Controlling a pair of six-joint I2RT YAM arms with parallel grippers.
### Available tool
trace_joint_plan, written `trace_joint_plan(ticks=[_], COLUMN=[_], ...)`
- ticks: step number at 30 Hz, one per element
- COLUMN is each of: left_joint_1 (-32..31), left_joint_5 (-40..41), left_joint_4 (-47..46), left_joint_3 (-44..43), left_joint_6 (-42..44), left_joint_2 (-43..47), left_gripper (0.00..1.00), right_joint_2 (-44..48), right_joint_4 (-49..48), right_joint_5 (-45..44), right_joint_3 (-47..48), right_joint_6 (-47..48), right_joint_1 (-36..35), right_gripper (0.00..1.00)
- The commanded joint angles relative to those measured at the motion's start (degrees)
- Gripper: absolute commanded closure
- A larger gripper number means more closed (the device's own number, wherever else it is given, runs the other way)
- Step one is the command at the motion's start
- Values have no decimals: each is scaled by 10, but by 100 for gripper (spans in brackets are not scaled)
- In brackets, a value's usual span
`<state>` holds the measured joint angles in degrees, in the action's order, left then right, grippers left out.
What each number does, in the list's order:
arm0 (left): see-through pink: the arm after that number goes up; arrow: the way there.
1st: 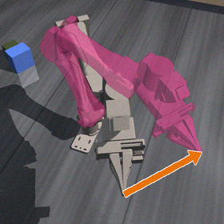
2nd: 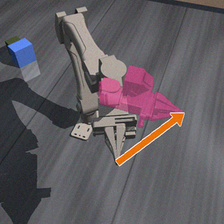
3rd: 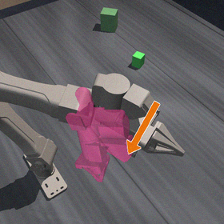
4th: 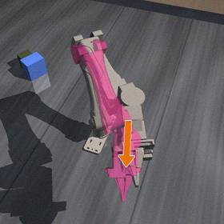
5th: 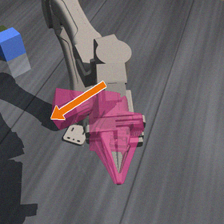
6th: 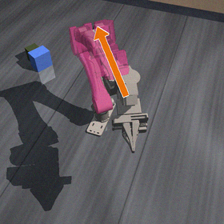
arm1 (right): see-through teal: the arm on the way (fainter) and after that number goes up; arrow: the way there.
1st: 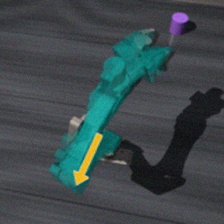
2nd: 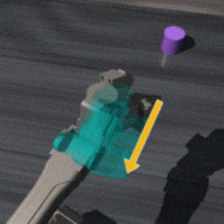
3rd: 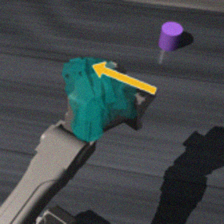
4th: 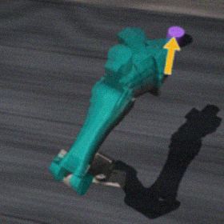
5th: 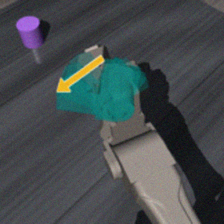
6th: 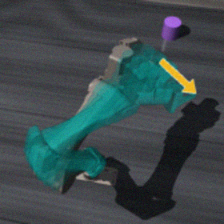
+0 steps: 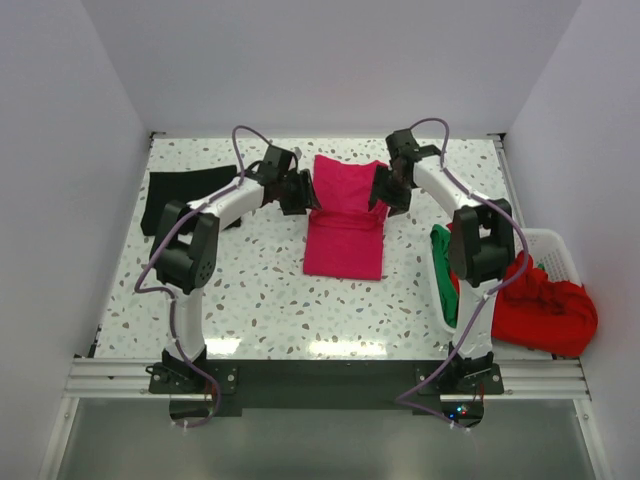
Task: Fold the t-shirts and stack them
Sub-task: Fold the tshirt
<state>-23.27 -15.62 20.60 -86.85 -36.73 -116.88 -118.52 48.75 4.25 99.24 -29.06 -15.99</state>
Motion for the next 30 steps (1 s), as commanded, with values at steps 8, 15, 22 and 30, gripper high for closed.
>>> trace_joint_plan(ticks=[8, 15, 22, 30], left_joint_1=[-13, -71, -130, -134], left_joint_5=[-25, -9, 0, 7], left_joint_4=[-83, -104, -130, -132], left_joint_3=[157, 185, 217, 282], left_joint_6=[26, 55, 91, 86], left_joint_2=[123, 141, 129, 119], left_gripper=[45, 45, 45, 46], right_joint_2=[57, -10, -62, -85], right_joint_4=[-21, -24, -23, -36], right_joint_5=[76, 124, 126, 70], right_joint_3=[-19, -3, 29, 60], right_joint_6=[22, 18, 8, -9], right_joint_1=[-42, -80, -84, -84], right_gripper=[41, 43, 44, 44])
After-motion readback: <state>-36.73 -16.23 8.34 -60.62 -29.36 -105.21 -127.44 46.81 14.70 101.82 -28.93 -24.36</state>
